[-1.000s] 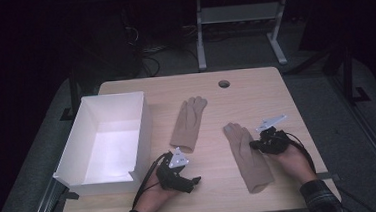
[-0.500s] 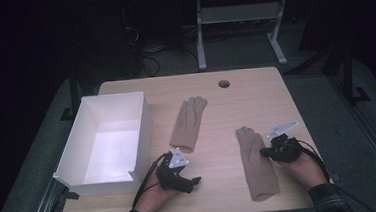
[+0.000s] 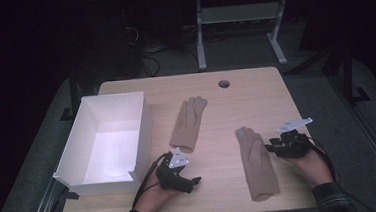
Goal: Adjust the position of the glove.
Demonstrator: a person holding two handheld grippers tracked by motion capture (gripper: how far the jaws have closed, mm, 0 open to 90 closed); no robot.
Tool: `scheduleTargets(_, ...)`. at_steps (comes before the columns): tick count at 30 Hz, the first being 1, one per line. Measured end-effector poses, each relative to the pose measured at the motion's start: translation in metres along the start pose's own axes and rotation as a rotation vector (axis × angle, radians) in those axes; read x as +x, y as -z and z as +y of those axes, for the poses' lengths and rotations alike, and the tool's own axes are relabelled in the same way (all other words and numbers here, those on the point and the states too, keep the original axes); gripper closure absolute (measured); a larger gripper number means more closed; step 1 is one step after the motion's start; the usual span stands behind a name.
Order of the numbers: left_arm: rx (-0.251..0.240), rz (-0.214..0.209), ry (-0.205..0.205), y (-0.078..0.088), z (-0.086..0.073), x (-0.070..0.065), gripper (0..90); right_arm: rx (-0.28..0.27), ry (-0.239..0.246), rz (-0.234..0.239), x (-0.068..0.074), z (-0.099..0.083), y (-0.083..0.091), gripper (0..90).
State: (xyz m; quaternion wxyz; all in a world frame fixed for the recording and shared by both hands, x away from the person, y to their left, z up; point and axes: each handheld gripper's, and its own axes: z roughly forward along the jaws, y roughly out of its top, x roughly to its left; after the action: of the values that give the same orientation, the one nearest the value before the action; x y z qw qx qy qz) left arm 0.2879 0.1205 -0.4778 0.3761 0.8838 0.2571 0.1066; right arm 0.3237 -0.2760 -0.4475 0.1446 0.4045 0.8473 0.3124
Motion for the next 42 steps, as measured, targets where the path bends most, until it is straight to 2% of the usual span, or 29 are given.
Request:
scheduleTargets(3,0.000,0.000,0.000,0.000,0.000,0.000,12.2,-0.024,-0.035,-0.038,-0.012,-0.006,0.000,49.5)
scheduleTargets(4,0.000,0.000,0.000,0.000,0.000,0.000,12.2,-0.048,-0.063,-0.061,-0.019,-0.009,0.001,43.8)
scheduleTargets(5,0.000,0.002,-0.005,0.000,0.000,0.000,12.2,-0.048,-0.063,-0.061,-0.019,-0.009,0.001,43.8)
scheduleTargets(6,0.000,0.003,-0.004,0.000,0.000,0.000,12.2,-0.063,-0.087,-0.081,-0.027,-0.012,-0.001,38.3)
scheduleTargets(8,0.000,0.002,-0.005,0.000,0.000,0.000,12.2,-0.061,-0.102,-0.090,-0.030,-0.014,-0.002,35.5)
scheduleTargets(9,0.000,0.002,-0.006,0.000,0.000,0.000,12.2,-0.056,-0.119,-0.117,-0.036,-0.017,-0.006,30.6)
scheduleTargets(11,0.001,0.002,-0.006,0.000,0.000,0.001,12.2,-0.050,-0.127,-0.127,-0.038,-0.018,-0.008,28.0)
scheduleTargets(15,0.001,0.002,-0.006,0.000,0.000,0.000,12.2,-0.051,-0.170,-0.186,-0.046,-0.023,-0.017,20.8)
scheduleTargets(19,0.001,0.006,-0.002,0.000,0.000,0.001,12.1,-0.079,-0.186,-0.184,-0.049,-0.026,-0.019,16.3)
scheduleTargets(21,0.000,0.007,0.000,0.000,0.000,0.000,12.1,-0.109,-0.214,-0.168,-0.052,-0.030,-0.021,14.0)
scheduleTargets(28,0.001,0.019,0.011,-0.001,0.002,0.000,12.1,-0.105,-0.216,-0.171,-0.052,-0.030,-0.021,13.2)
scheduleTargets(30,0.018,0.015,0.006,-0.002,0.004,0.000,12.2,-0.105,-0.214,-0.170,-0.052,-0.030,-0.021,13.2)
scheduleTargets(32,0.031,0.001,0.033,-0.001,0.007,0.002,12.4,-0.105,-0.214,-0.170,-0.051,-0.030,-0.021,13.2)
scheduleTargets(34,0.035,-0.017,0.090,-0.001,0.014,0.005,12.9,-0.106,-0.212,-0.169,-0.051,-0.030,-0.021,13.3)
scheduleTargets(39,0.016,-0.028,0.125,0.001,0.025,0.007,13.4,-0.105,-0.211,-0.166,-0.051,-0.030,-0.021,13.3)
scheduleTargets(42,0.025,-0.029,0.148,-0.001,0.034,0.011,14.8,-0.105,-0.211,-0.165,-0.051,-0.030,-0.021,13.3)
